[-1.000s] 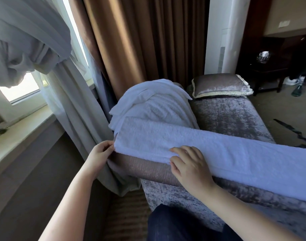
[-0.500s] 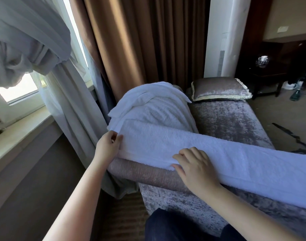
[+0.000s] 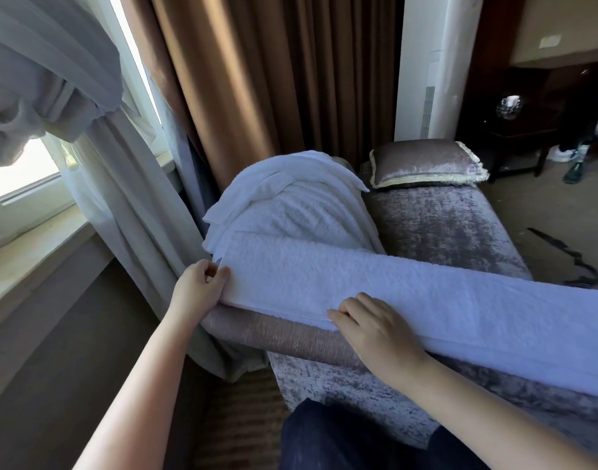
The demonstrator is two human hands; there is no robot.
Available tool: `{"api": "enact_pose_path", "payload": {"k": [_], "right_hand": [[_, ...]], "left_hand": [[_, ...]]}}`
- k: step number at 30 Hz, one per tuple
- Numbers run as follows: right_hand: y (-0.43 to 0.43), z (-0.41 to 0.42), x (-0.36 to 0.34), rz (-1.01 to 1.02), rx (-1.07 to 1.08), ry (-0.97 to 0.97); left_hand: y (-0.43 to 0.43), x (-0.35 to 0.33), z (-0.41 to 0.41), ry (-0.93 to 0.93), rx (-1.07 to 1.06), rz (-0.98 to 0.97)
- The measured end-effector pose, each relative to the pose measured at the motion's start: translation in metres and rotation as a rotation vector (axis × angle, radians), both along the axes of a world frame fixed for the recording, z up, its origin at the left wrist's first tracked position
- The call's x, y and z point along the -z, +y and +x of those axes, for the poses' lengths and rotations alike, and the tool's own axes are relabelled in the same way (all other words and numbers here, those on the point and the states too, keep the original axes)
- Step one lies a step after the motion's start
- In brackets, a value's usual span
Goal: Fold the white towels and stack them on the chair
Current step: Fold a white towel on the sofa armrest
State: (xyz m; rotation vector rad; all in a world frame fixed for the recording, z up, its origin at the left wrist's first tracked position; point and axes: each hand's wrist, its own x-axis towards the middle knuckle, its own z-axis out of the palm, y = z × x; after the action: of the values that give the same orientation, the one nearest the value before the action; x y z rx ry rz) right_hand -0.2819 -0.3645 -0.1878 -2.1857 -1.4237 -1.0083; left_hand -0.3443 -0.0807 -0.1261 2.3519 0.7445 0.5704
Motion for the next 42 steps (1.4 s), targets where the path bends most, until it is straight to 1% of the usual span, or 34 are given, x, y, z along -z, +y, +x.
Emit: {"api": "enact_pose_path", "payload": {"k": [2, 4, 8, 10, 11, 12, 13, 14, 15, 16, 17, 18, 19, 20, 22, 24, 26, 28, 30, 33, 38, 42], "right_hand": [[-0.002, -0.001, -0.002, -0.026, -0.031, -0.014], [-0.004, 0.001, -0.002, -0.046, -0.068, 0.002], [-0.014, 0.008, -0.007, -0.102, -0.163, 0.035], [-0.019, 0.014, -0.020, -0.017, -0.161, 0.042], [-0.021, 0.019, -0.027, 0.058, -0.088, 0.063], [-0.024, 0.025, -0.032, 0.106, 0.033, 0.091], [-0.027, 0.031, -0.033, 0.107, 0.178, 0.125], [-0.030, 0.036, -0.030, 0.060, 0.311, 0.156], [-0.031, 0.038, -0.023, -0.023, 0.407, 0.205], [-0.031, 0.039, -0.015, -0.106, 0.466, 0.260], [-0.030, 0.038, -0.009, -0.160, 0.490, 0.305], [-0.029, 0.038, -0.005, -0.165, 0.495, 0.320], [-0.029, 0.038, -0.007, -0.142, 0.481, 0.328], [-0.032, 0.037, -0.010, -0.096, 0.455, 0.309], [-0.053, 0.034, -0.016, 0.020, 0.391, 0.249], [-0.097, 0.026, -0.013, 0.125, 0.335, 0.194], [-0.149, 0.014, 0.001, 0.189, 0.324, 0.133], [-0.194, 0.003, 0.019, 0.161, 0.343, 0.078], [-0.223, -0.001, 0.035, 0.071, 0.346, 0.030], [-0.240, -0.001, 0.046, -0.015, 0.341, 0.002], [-0.239, -0.003, 0.042, 0.062, 0.313, -0.002], [-0.250, -0.008, 0.042, 0.051, 0.298, 0.040]], "left_hand": [[-0.003, -0.006, 0.011, -0.039, 0.000, -0.084], [-0.005, -0.011, 0.024, -0.043, -0.007, -0.122], [-0.003, -0.016, 0.046, -0.036, -0.008, -0.108], [-0.001, -0.013, 0.049, -0.001, -0.018, -0.066], [-0.003, -0.012, 0.048, 0.011, -0.050, -0.008], [-0.010, -0.010, 0.046, 0.006, -0.112, 0.092], [-0.019, -0.007, 0.044, -0.038, -0.177, 0.227], [-0.033, -0.005, 0.042, -0.127, -0.190, 0.370], [-0.052, -0.002, 0.041, -0.243, -0.129, 0.495], [-0.073, 0.000, 0.040, -0.352, 0.005, 0.573], [-0.096, 0.006, 0.041, -0.405, 0.168, 0.621], [-0.118, 0.013, 0.042, -0.395, 0.315, 0.645], [-0.139, 0.020, 0.043, -0.348, 0.432, 0.662], [-0.157, 0.027, 0.044, -0.289, 0.518, 0.678], [-0.177, 0.042, 0.048, -0.171, 0.604, 0.703], [-0.183, 0.049, 0.052, -0.037, 0.612, 0.715], [-0.185, 0.054, 0.056, 0.018, 0.602, 0.747], [-0.187, 0.056, 0.056, 0.003, 0.599, 0.761], [-0.188, 0.057, 0.057, -0.019, 0.591, 0.755], [-0.189, 0.056, 0.058, 0.002, 0.590, 0.725], [-0.183, 0.049, 0.057, 0.029, 0.651, 0.613], [-0.174, 0.043, 0.054, 0.066, 0.711, 0.563]]}}
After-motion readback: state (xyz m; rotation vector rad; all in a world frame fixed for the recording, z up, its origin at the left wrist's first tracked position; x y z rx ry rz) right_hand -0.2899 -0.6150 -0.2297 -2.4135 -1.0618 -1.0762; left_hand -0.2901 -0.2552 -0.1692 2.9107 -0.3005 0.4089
